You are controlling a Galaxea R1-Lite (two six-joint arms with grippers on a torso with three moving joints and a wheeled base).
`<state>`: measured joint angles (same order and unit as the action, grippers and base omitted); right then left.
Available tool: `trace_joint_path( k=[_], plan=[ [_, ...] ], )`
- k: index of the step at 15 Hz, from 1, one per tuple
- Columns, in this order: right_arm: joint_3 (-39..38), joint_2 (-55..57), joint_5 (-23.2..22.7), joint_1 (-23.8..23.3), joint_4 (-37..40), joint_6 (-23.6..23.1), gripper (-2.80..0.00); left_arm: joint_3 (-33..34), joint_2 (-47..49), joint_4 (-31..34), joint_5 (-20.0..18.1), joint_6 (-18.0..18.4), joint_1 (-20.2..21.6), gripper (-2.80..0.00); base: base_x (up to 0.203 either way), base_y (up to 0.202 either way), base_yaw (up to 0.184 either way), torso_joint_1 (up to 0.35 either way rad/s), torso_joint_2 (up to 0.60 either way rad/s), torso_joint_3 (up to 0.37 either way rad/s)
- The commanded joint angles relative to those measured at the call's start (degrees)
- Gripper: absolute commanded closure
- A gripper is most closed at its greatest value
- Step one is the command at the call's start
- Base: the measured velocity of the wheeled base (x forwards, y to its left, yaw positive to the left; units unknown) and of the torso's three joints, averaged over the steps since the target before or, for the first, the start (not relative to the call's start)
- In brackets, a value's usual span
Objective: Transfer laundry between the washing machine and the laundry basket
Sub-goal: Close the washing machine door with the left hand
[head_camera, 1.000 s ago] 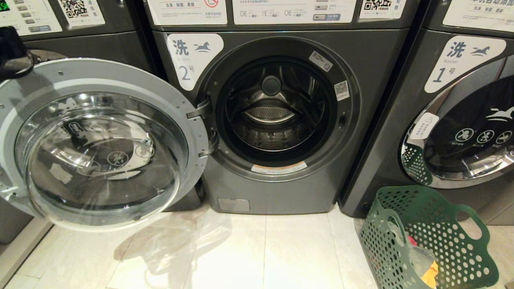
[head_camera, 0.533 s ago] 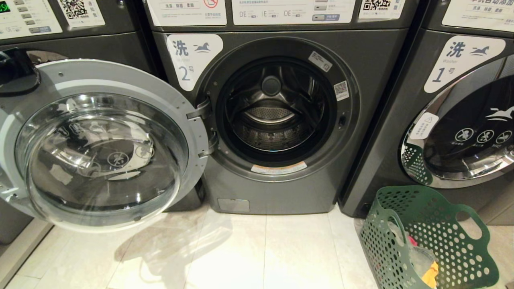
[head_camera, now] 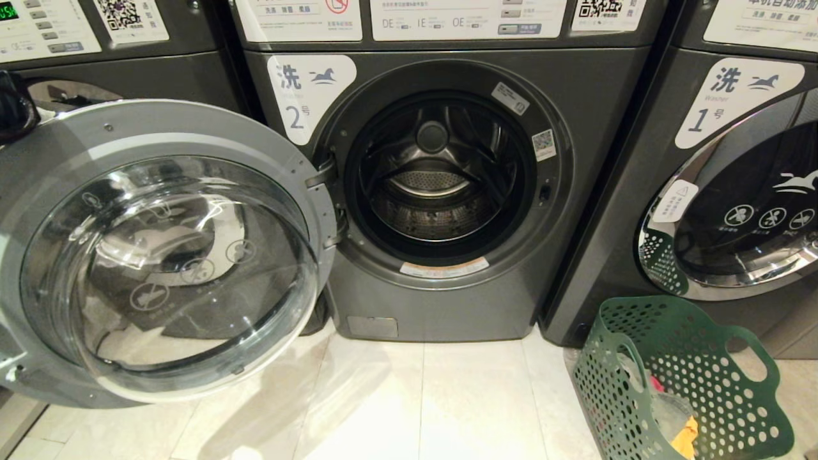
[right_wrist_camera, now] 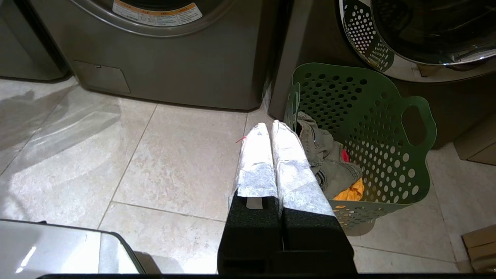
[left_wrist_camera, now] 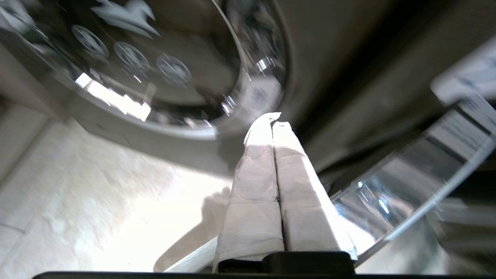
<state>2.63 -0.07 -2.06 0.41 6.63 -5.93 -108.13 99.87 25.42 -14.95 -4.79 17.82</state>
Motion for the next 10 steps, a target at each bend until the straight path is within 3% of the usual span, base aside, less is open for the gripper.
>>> trace_joint_path(
  k=[1, 5, 8, 10],
  plan=[
    [-0.1, 0.1, 0.0, 0.0, 0.0, 0.0, 0.00, -0.1, -8.3, 9.1, -2.1, -0.4, -3.3, 0.00, 0.000, 0.000, 0.000, 0.000, 0.00, 0.000],
    [-0.1, 0.1, 0.0, 0.0, 0.0, 0.1, 0.00, -0.1, -15.0, 18.7, -3.1, -9.5, -17.8, 0.00, 0.000, 0.000, 0.000, 0.000, 0.00, 0.000],
    [-0.2, 0.1, 0.3, 0.0, 0.0, 0.1, 0.00, 0.2, -16.6, 21.2, -2.9, -15.5, -33.7, 0.00, 0.000, 0.000, 0.000, 0.000, 0.00, 0.000],
    [-0.3, 0.1, 0.4, 0.0, -0.3, 0.0, 0.00, 0.4, -13.4, 20.4, -2.7, -19.3, -46.5, 0.00, 0.000, 0.000, 0.000, 0.000, 0.00, 0.000]
  ],
)
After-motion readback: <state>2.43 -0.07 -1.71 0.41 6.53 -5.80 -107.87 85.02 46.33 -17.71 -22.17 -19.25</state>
